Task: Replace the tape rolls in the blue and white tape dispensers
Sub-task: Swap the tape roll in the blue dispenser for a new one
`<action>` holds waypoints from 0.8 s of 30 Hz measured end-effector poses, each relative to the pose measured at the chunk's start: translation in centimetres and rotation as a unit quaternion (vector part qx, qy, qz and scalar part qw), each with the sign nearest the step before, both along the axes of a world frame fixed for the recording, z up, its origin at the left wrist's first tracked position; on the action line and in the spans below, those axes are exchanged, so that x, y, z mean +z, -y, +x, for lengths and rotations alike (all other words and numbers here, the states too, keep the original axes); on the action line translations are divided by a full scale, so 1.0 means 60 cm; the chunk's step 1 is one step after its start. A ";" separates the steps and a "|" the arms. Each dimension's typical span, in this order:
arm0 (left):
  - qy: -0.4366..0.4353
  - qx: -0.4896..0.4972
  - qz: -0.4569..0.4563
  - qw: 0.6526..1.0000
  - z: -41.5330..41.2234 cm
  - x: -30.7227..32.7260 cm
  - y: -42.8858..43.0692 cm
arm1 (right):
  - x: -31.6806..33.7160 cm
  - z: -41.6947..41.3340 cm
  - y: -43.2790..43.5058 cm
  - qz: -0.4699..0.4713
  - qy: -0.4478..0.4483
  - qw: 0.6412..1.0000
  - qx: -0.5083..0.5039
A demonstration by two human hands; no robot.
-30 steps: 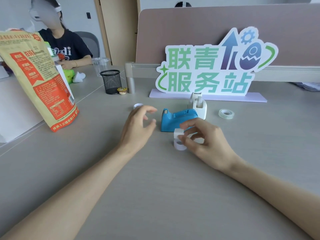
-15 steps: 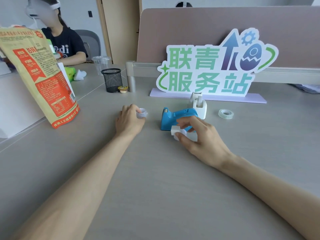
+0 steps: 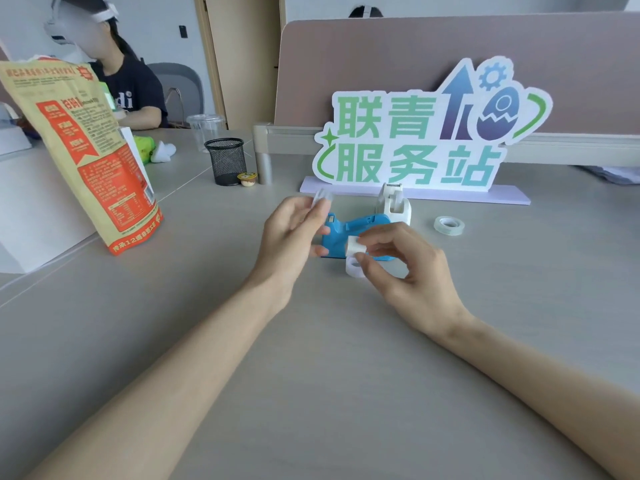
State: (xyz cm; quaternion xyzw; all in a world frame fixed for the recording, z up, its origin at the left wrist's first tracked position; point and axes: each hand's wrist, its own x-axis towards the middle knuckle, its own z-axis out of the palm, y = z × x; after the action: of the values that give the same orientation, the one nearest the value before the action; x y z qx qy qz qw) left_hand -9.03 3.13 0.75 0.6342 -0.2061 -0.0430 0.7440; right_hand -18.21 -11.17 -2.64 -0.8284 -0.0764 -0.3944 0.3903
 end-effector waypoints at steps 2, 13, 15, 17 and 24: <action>0.003 -0.060 0.006 0.998 -0.024 0.007 0.007 | 0.003 -0.002 0.000 0.026 0.021 0.999 -0.003; 0.043 -0.046 0.082 0.995 -0.037 -0.020 0.018 | 0.002 -0.001 0.008 -0.029 0.078 0.996 -0.034; 0.047 -0.056 0.096 0.993 -0.039 -0.027 0.022 | 0.002 -0.001 0.008 -0.031 0.078 0.996 -0.035; 0.045 -0.066 0.096 0.992 -0.042 -0.029 0.023 | 0.002 0.000 0.008 -0.031 0.075 0.996 -0.038; 0.048 -0.085 0.084 0.992 -0.050 -0.025 0.022 | 0.001 0.000 0.010 0.011 0.056 0.998 -0.026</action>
State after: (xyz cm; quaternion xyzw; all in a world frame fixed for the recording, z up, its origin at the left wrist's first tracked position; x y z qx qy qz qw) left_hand -12.02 1.80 -0.75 0.6759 -0.2906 -0.0922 0.6709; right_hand -18.21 -11.78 -2.56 -0.8024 -0.0729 -0.4512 0.3838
